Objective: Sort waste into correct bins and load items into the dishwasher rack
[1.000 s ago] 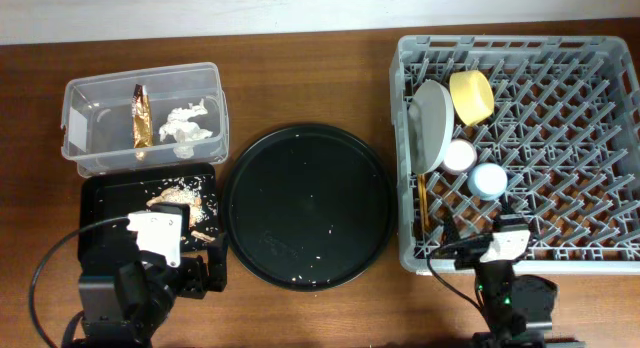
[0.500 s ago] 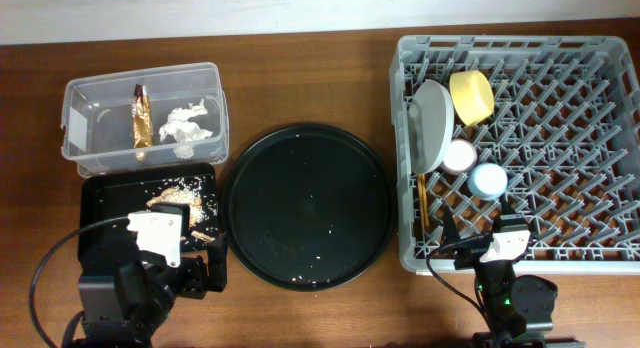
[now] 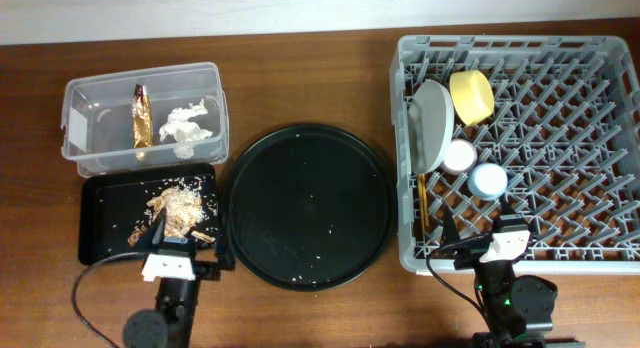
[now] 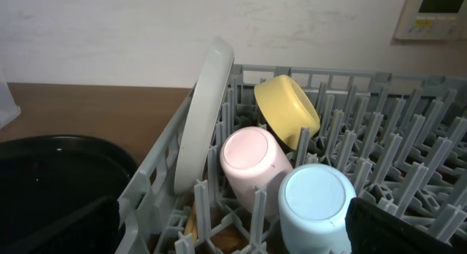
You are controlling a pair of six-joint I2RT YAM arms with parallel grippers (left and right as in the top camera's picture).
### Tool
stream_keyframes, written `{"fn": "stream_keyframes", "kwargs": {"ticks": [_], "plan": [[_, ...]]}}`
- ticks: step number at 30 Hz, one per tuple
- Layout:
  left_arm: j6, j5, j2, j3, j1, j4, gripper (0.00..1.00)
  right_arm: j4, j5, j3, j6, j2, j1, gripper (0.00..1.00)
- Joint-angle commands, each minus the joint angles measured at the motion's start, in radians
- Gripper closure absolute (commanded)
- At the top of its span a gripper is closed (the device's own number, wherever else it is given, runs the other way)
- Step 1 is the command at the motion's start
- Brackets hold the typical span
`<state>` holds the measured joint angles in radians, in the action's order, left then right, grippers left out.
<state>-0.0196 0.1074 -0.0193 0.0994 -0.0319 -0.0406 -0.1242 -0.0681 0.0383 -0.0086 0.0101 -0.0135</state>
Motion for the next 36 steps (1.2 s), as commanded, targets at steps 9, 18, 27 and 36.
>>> {"fn": "stream_keyframes", "kwargs": {"ticks": [9,18,27,36], "plan": [[-0.046,-0.051,0.014,-0.091,0.002,-0.036,0.01,0.002,-0.002,-0.008,-0.003,-0.007,-0.006,0.01],[-0.046,-0.051,0.014,-0.091,0.002,-0.036,0.01,0.002,-0.002,-0.008,-0.003,-0.007,-0.006,0.01],[-0.046,-0.052,0.014,-0.091,0.002,-0.036,0.01,0.002,-0.002,-0.008,-0.003,-0.007,-0.006,0.01],[-0.046,-0.052,0.014,-0.091,0.002,-0.036,0.01,0.002,-0.002,-0.008,-0.003,-0.007,-0.006,0.01]]}}
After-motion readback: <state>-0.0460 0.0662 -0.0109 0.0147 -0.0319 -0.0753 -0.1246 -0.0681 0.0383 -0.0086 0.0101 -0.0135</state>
